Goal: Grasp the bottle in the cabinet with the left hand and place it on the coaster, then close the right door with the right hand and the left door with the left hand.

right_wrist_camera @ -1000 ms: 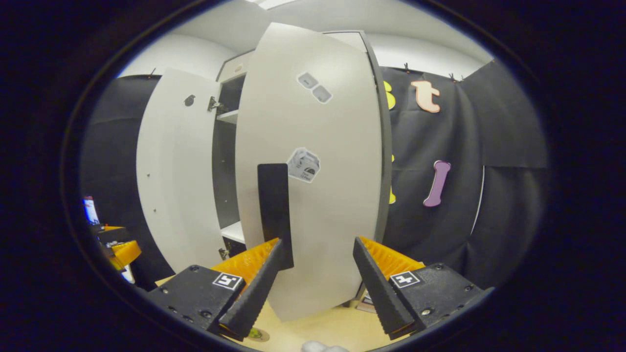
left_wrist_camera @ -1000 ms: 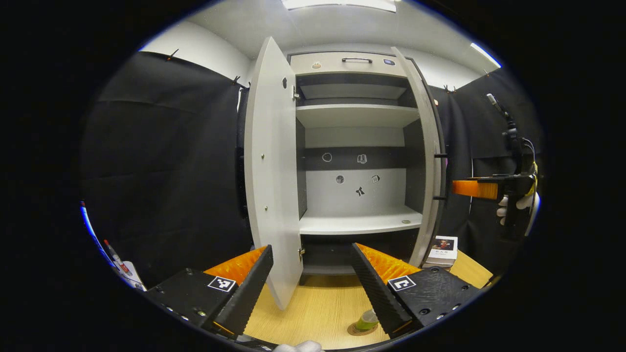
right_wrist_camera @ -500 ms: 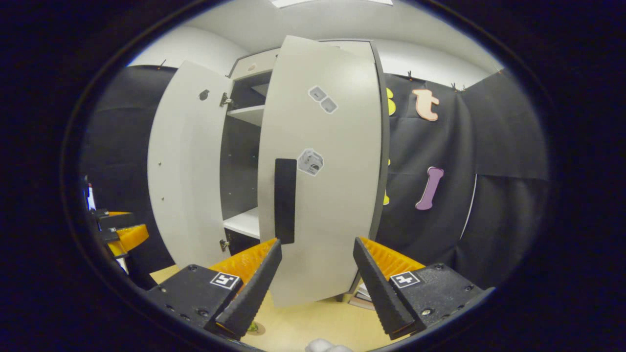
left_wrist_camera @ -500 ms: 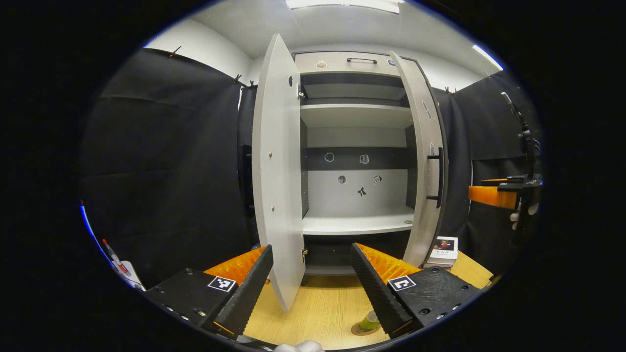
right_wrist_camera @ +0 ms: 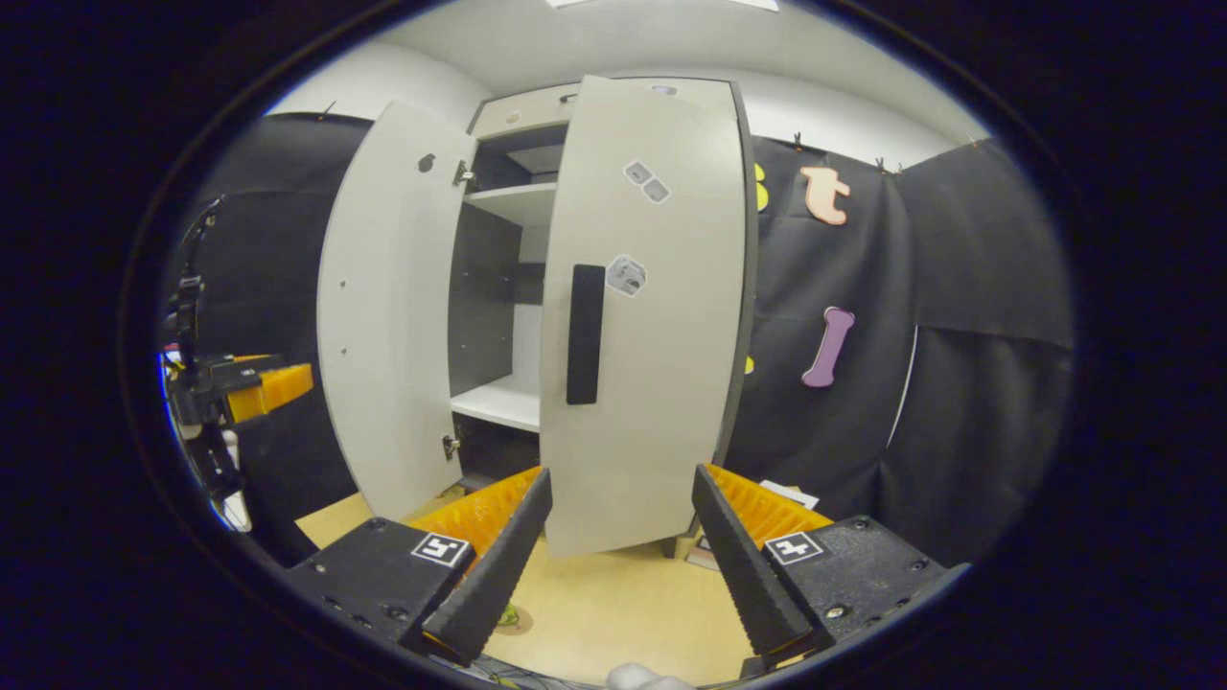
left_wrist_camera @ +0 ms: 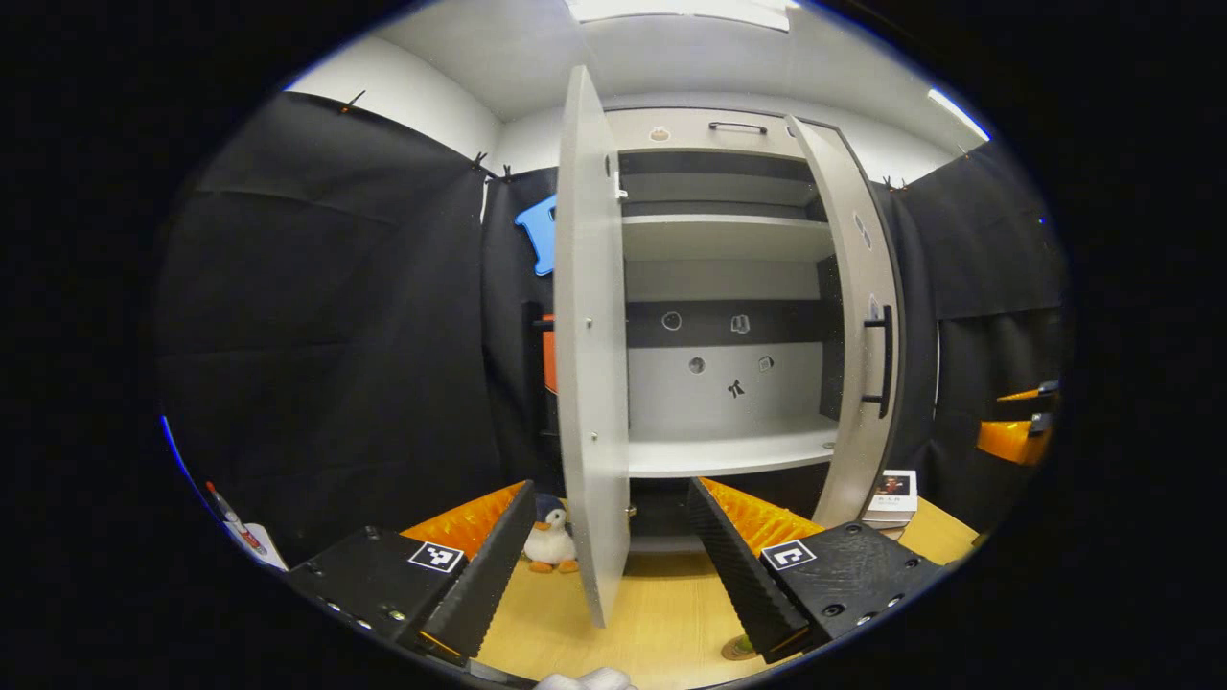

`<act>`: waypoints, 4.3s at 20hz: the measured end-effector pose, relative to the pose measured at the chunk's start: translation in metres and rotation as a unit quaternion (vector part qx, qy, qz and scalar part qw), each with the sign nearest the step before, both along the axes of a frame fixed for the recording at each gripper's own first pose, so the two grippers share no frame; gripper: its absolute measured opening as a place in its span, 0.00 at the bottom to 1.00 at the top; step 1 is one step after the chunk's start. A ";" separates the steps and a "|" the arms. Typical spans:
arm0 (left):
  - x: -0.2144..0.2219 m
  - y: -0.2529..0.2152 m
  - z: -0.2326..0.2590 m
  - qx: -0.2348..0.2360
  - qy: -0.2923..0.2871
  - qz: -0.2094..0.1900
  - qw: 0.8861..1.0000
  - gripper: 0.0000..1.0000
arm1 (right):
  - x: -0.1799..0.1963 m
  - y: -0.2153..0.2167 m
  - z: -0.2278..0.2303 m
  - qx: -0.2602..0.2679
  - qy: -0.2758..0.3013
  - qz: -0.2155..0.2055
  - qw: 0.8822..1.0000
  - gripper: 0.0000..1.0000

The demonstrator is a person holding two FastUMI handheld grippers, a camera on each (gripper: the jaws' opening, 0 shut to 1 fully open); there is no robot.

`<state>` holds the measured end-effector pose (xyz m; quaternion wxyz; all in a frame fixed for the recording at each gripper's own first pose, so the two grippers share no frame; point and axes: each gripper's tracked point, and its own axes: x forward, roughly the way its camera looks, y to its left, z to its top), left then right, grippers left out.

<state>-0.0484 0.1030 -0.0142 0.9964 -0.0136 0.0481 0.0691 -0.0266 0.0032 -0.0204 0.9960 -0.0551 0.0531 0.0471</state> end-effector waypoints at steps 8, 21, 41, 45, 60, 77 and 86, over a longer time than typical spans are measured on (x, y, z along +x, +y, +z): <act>0.032 0.106 0.006 0.025 -0.008 0.070 0.997 0.96 | -0.027 -0.017 -0.029 0.018 0.037 -0.043 0.998 0.97; 0.083 0.124 0.031 0.028 -0.032 0.077 0.996 0.96 | -0.037 -0.047 -0.029 0.025 0.049 -0.068 0.996 0.97; 0.076 0.075 0.042 0.058 -0.044 0.067 0.995 0.89 | -0.035 -0.051 -0.029 0.041 0.048 -0.046 0.997 0.97; 0.078 0.052 0.041 0.046 -0.046 0.041 0.997 0.89 | -0.037 -0.056 -0.029 0.043 0.047 -0.051 0.997 0.97; 0.099 -0.034 0.035 0.013 -0.029 -0.041 0.999 0.96 | -0.051 -0.075 -0.015 0.054 0.022 -0.078 0.995 0.97; 0.026 -0.077 0.047 0.010 -0.029 -0.091 0.995 0.96 | -0.041 -0.038 0.008 0.061 -0.013 -0.058 0.996 0.97; -0.024 -0.053 0.024 0.030 -0.028 -0.034 0.999 0.96 | -0.031 -0.022 -0.004 0.048 -0.013 -0.055 0.997 0.97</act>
